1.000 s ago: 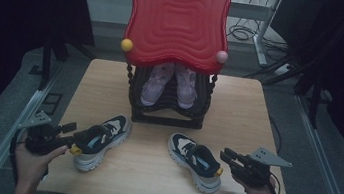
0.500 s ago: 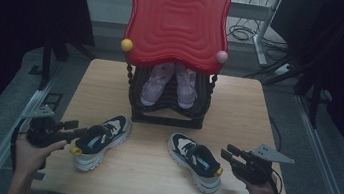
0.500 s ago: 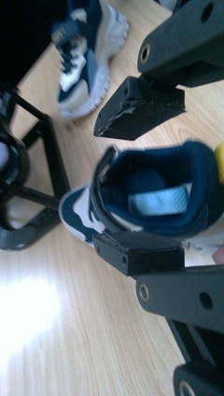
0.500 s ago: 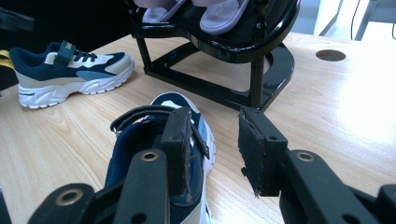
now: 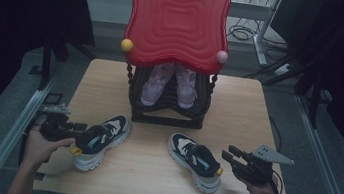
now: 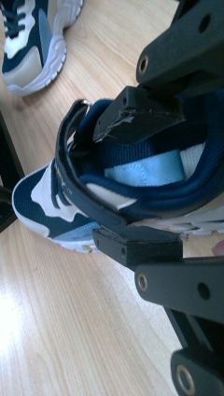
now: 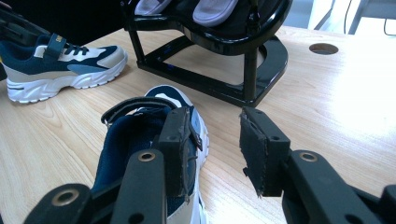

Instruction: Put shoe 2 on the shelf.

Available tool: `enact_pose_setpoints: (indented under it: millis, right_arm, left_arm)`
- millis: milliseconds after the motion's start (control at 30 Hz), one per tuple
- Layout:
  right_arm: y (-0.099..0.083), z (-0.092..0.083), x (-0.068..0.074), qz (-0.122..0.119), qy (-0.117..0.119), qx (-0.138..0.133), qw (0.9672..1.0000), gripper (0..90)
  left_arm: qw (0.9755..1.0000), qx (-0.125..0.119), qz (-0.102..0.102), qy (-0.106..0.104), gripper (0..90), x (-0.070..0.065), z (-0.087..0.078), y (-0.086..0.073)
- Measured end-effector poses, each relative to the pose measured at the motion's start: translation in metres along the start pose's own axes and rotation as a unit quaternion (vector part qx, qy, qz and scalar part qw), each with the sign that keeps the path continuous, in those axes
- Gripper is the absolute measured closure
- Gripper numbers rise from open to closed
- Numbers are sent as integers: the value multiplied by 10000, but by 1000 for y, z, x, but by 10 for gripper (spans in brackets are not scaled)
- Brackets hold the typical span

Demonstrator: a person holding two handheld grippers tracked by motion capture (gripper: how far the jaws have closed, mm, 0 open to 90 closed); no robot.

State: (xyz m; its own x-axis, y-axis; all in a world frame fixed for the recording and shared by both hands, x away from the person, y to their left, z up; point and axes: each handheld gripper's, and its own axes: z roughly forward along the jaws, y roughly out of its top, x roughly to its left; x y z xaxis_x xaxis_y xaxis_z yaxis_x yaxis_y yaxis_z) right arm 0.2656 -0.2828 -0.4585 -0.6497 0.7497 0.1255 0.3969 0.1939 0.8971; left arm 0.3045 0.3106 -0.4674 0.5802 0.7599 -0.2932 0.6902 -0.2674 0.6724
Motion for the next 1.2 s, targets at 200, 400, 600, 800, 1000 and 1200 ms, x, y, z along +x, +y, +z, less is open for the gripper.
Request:
enact_pose_setpoints:
  millis: [200, 400, 600, 800, 1000, 1200]
  right_arm:
    - [0, -1, -1, 20, -26, -16, 10000, 623]
    - [0, 0, -1, 12, -63, 14, 10000, 606]
    - [4, 4, 1, -50, -55, 88, 9999, 566]
    - [10, 15, -1, -86, 53, 291, 9995, 519]
    - [25, 21, -4, -128, 350, 590, 9976, 479]
    - [36, 34, -7, -111, 578, 1133, 9918, 443]
  left_arm:
    - [9999, 126, 102, 57, 525, 3, 7, 3]
    - [9988, 377, 212, 214, 610, 4, 16, 1]
    - [9981, 463, 277, 289, 692, 3, 19, 0]
    - [9980, 463, 228, 354, 720, 1, 19, -1]
    - [9982, 427, 215, 374, 725, 1, 19, -1]
    - [9982, 424, 199, 363, 728, 1, 19, -1]
